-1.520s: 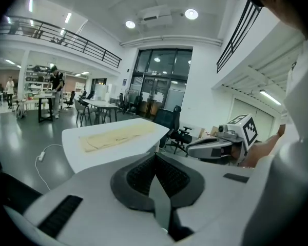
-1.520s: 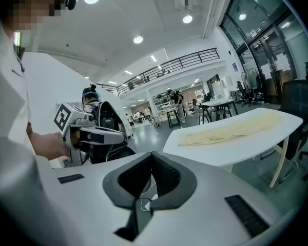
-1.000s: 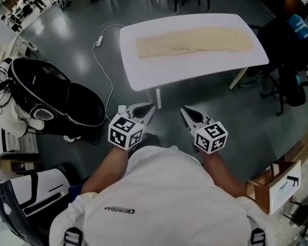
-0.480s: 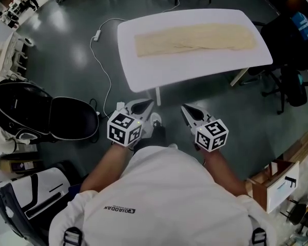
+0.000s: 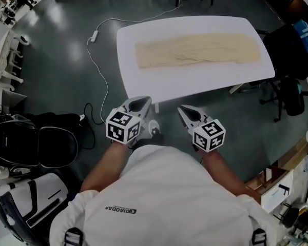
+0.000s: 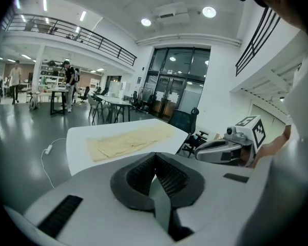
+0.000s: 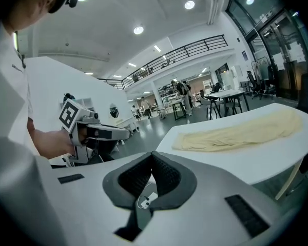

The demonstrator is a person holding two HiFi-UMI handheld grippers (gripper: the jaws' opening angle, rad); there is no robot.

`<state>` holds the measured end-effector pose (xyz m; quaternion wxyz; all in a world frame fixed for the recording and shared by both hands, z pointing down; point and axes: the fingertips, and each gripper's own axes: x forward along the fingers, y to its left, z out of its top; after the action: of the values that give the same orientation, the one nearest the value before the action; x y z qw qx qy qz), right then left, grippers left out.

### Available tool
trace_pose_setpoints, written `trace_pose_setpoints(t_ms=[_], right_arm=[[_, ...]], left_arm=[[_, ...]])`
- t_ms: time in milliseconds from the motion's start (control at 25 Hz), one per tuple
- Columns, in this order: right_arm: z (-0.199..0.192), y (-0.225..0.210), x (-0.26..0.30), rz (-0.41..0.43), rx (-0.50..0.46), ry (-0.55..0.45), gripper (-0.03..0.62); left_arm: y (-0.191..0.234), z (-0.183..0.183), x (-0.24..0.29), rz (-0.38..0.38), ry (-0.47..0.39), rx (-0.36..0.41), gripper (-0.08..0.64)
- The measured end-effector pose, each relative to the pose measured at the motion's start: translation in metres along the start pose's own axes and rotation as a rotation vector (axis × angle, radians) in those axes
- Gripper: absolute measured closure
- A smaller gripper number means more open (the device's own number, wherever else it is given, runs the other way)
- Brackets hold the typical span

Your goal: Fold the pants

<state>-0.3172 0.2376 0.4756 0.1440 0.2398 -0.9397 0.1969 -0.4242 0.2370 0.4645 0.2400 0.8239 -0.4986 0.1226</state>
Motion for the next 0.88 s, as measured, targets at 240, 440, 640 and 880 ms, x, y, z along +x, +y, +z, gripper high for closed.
trace_pose_setpoints(t_ms=[240, 440, 640, 880], right_arm=[[0.03, -0.028, 0.052, 0.013, -0.029, 0.037, 0.575], [0.054, -0.036, 0.098, 0.033, -0.063, 0.069, 0.575], [0.069, -0.041, 0.133, 0.029, -0.071, 0.094, 0.575], [0.073, -0.053, 0.155, -0.005, -0.056, 0.102, 0.575]], left_arm=[[0.052, 0.02, 0.025, 0.03, -0.002, -0.006, 0.532], [0.095, 0.028, 0.032, 0.053, -0.007, -0.028, 0.532], [0.134, 0.036, 0.036, 0.047, -0.011, -0.044, 0.532], [0.169, 0.037, 0.049, 0.052, 0.009, -0.044, 0.532]])
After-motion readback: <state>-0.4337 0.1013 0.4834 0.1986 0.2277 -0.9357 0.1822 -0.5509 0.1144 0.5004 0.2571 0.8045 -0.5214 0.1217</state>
